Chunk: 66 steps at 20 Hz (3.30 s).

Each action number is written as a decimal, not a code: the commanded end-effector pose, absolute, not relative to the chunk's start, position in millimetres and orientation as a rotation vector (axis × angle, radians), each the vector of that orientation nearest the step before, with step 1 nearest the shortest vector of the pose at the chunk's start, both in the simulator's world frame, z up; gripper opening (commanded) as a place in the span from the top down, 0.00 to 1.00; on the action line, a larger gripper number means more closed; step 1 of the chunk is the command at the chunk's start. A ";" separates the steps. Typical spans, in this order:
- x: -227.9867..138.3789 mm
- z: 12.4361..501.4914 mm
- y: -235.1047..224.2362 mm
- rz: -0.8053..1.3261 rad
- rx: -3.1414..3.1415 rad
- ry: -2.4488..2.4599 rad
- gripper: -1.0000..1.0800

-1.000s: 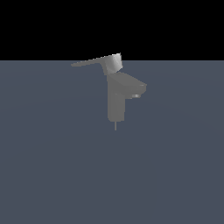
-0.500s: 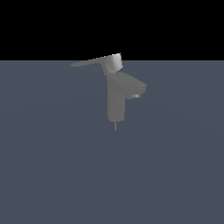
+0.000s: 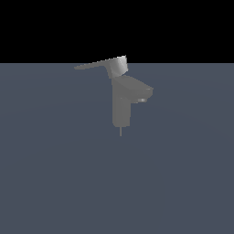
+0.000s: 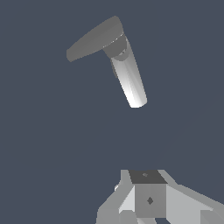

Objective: Turn on the faucet by rotating a designated handle.

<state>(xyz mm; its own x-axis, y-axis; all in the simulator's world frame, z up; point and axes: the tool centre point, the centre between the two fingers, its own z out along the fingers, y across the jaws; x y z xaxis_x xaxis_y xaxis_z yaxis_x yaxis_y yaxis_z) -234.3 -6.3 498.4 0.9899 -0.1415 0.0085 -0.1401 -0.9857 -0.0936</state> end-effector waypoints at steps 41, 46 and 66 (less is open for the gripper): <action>-5.6 356.8 76.2 0.240 -2.727 1.629 1.00; 15.4 325.9 90.9 0.239 -2.663 1.799 1.00; 47.2 262.6 119.5 0.207 -2.527 2.103 1.00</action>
